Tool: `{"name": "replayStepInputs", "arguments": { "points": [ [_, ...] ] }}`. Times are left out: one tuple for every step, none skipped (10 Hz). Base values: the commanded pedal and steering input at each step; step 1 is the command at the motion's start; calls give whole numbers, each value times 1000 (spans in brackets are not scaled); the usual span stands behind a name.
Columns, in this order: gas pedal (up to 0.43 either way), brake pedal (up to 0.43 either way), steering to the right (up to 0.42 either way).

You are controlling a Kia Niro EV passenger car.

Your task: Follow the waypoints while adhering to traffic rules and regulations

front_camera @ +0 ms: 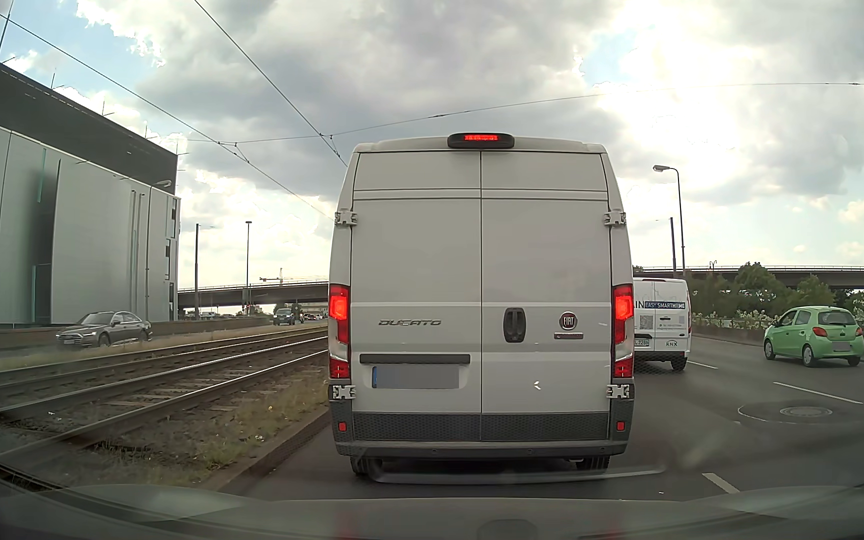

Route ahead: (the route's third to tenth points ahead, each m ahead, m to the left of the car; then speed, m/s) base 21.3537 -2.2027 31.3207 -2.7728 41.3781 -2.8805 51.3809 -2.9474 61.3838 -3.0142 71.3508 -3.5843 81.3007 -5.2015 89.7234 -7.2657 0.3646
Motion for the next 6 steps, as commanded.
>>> {"name": "replayStepInputs", "arguments": {
  "points": [
    [0,232,-11],
    [0,232,-11],
    [0,232,-11],
    [0,232,-11],
    [0,232,-11],
    [0,232,-11]
  ]
}}
